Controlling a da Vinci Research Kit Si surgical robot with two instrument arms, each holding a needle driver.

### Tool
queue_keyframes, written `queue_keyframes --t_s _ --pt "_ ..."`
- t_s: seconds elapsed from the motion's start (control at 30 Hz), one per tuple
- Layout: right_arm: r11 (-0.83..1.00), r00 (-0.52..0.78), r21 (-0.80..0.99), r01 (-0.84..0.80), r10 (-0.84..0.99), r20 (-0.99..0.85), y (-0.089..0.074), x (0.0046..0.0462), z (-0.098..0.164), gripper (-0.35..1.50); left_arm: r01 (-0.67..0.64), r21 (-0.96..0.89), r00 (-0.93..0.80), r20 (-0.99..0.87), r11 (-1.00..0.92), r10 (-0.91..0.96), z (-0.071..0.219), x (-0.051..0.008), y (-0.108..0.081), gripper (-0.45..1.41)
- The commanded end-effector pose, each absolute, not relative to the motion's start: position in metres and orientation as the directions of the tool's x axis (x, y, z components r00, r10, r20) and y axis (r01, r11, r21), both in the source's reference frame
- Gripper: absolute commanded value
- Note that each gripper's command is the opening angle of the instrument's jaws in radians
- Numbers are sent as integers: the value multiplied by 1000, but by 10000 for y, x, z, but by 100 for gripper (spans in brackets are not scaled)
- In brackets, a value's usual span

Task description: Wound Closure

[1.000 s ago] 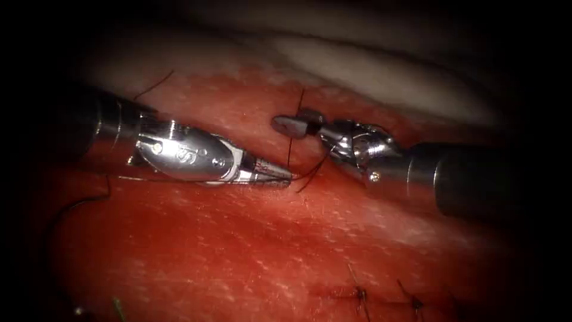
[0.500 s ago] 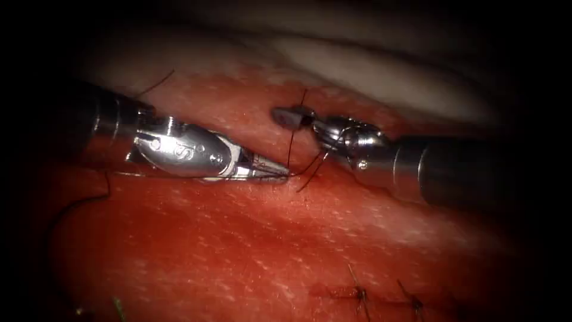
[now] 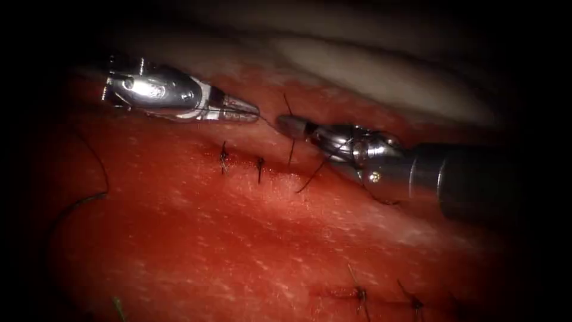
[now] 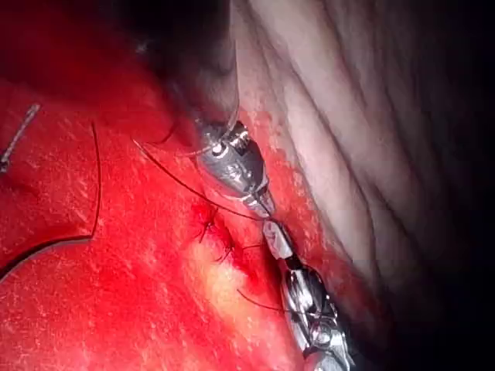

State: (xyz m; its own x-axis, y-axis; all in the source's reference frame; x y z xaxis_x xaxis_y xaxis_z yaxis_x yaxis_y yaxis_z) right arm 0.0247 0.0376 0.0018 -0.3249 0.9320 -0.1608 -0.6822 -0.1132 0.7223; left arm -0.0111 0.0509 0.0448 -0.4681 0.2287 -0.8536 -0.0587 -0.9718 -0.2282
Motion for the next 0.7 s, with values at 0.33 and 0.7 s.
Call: queue_keyframes --t_s 0.33,0.7 --pt "-64 -312 689 -722 919 -240 348 244 -6 -35 -122 -280 -546 -782 -952 300 515 -101 617 -35" --pt "-40 -293 693 -720 923 -250 330 245 -21 -35 -189 -278 -568 -751 -942 336 552 -123 705 -35"
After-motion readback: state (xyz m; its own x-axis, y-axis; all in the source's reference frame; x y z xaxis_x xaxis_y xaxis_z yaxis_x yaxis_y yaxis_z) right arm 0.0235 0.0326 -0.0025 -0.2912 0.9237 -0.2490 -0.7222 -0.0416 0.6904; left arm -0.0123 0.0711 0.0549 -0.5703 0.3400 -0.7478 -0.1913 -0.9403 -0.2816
